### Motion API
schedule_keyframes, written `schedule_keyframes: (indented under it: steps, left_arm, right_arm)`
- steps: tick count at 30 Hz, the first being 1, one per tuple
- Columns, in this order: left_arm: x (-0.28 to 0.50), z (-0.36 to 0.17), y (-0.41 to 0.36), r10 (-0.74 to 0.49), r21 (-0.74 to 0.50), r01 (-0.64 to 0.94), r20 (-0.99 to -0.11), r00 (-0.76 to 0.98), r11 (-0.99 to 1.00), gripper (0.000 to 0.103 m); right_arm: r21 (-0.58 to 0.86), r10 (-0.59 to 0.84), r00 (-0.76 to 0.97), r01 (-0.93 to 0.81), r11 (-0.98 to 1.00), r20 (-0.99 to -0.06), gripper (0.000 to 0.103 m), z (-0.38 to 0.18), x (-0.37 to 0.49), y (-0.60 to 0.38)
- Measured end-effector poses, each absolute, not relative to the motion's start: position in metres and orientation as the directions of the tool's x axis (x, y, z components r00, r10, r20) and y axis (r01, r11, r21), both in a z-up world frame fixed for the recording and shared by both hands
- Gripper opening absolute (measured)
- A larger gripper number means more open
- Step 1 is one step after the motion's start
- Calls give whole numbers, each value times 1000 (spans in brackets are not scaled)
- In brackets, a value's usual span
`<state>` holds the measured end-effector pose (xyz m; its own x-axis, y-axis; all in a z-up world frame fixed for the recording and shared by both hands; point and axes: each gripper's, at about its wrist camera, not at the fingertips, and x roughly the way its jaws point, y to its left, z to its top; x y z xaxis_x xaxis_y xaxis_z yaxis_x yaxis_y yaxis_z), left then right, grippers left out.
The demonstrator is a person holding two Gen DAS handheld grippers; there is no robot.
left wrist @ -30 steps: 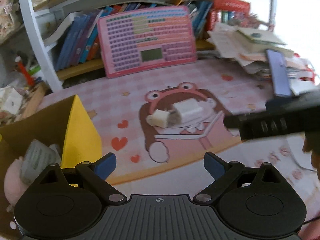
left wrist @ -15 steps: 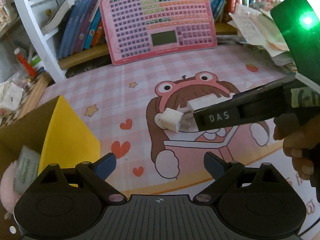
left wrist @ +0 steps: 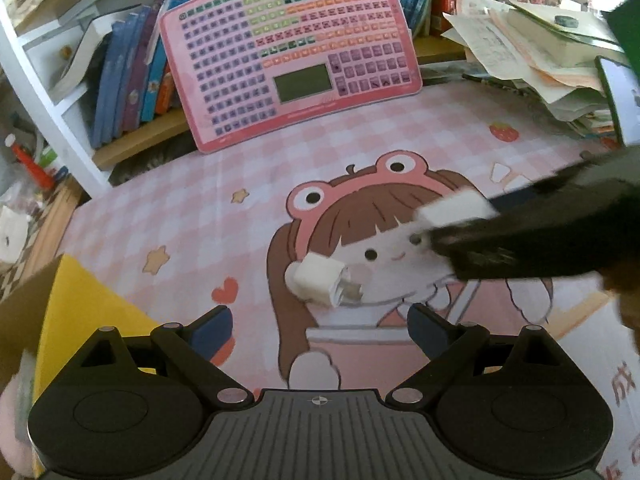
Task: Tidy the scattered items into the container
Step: 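Grasp the white charger block with the right gripper while the left grasps the white plug, then lift the charger block and plug and carry both toward the yellow box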
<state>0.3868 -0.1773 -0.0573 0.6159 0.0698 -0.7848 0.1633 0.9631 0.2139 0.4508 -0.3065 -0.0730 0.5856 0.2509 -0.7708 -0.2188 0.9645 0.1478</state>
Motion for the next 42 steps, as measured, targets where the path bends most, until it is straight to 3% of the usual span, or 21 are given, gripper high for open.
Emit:
schedule_keyframes:
  steps: [2, 5, 16, 42]
  left_arm:
    - [394, -59, -177, 79, 204, 130, -776, 626, 970, 94]
    - [406, -62, -171, 77, 154, 71, -780, 621, 985, 83]
    - [428, -82, -161, 44, 61, 8, -813, 581, 998, 36]
    - [351, -19, -146, -160, -119, 107, -756, 635, 987, 35]
  right_arm:
    - [144, 238, 590, -202, 969, -772, 48, -73, 446, -316]
    - [133, 226, 594, -196, 972, -772, 48, -73, 439, -328]
    - [113, 224, 605, -217, 970, -764, 49, -76, 432, -333]
    - [140, 240, 610, -207, 968, -756, 50, -51, 383, -315]
